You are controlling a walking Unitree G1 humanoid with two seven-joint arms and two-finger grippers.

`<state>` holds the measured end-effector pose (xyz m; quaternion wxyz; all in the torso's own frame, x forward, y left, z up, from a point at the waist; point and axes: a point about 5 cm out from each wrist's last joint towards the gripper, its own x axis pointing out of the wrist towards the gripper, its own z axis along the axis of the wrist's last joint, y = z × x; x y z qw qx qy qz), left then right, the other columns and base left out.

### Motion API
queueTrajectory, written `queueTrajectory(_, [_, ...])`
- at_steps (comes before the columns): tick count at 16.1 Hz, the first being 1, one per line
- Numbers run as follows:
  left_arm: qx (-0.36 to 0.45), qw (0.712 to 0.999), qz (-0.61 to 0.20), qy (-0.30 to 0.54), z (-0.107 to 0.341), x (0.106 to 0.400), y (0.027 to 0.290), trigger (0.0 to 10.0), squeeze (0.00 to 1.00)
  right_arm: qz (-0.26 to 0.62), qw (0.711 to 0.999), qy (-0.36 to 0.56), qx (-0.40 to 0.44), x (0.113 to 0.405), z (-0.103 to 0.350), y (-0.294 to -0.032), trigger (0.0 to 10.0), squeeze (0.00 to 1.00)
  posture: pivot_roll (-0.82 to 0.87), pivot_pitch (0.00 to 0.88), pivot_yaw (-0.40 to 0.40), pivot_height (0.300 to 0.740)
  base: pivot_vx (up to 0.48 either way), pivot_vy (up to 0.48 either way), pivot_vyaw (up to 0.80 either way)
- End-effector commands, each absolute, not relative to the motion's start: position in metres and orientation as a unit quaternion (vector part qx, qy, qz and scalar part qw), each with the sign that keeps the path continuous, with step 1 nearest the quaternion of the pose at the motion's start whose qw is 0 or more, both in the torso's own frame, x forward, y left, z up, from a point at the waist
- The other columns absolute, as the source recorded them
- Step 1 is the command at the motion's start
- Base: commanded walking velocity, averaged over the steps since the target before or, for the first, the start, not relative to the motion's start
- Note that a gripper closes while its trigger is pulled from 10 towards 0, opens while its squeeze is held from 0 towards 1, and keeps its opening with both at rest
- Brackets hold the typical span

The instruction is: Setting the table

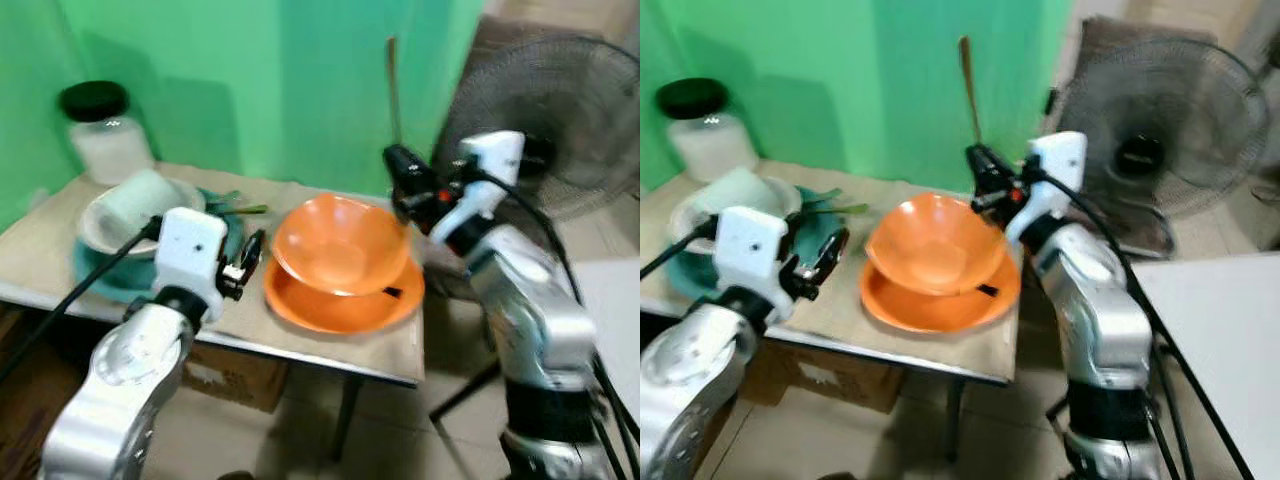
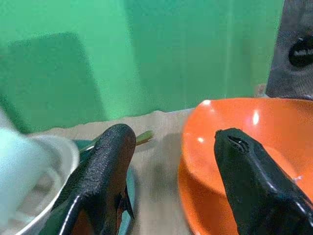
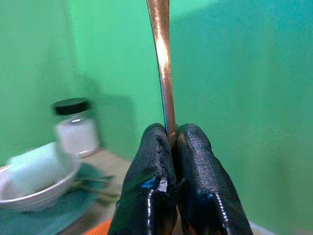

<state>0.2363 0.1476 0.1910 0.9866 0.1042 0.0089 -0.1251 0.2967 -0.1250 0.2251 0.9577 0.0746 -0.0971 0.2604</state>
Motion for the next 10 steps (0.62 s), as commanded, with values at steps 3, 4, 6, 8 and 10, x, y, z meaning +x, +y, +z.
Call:
queueTrajectory(3, [0.094, 0.989, -0.115, -0.002, 0.192, 0.237, 0.143, 10.0, 0.00, 0.201, 0.971, -0.103, 0.082, 0.283, 0.228, -0.141, 10.0, 0.00, 0.03, 0.000, -0.036, 0.740, 0.000, 0.000, -0.80])
queueTrajectory(4, [0.087, 0.990, -0.114, -0.002, 0.192, 0.237, 0.141, 10.0, 0.00, 0.187, 0.974, -0.099, 0.084, 0.278, 0.229, -0.143, 10.0, 0.00, 0.03, 0.000, -0.035, 0.740, 0.000, 0.000, -0.80])
queueTrajectory(6, [0.089, 0.990, -0.108, -0.002, 0.192, 0.240, 0.143, 10.0, 0.00, 0.155, 0.980, -0.094, 0.084, 0.278, 0.230, -0.149, 10.0, 0.00, 0.03, 0.000, -0.026, 0.740, 0.000, 0.000, -0.80])
queueTrajectory(8, [0.097, 0.990, -0.100, -0.006, 0.193, 0.240, 0.148, 10.0, 0.00, 0.130, 0.986, -0.081, 0.067, 0.279, 0.227, -0.155, 10.0, 0.00, 0.03, 0.000, -0.026, 0.740, 0.000, 0.000, -0.80])
queueTrajectory(10, [0.085, 0.994, -0.074, -0.009, 0.192, 0.239, 0.156, 10.0, 0.00, 0.086, 0.995, -0.030, 0.042, 0.283, 0.214, -0.163, 10.0, 0.00, 0.02, 0.000, -0.025, 0.740, 0.000, 0.000, -0.80])
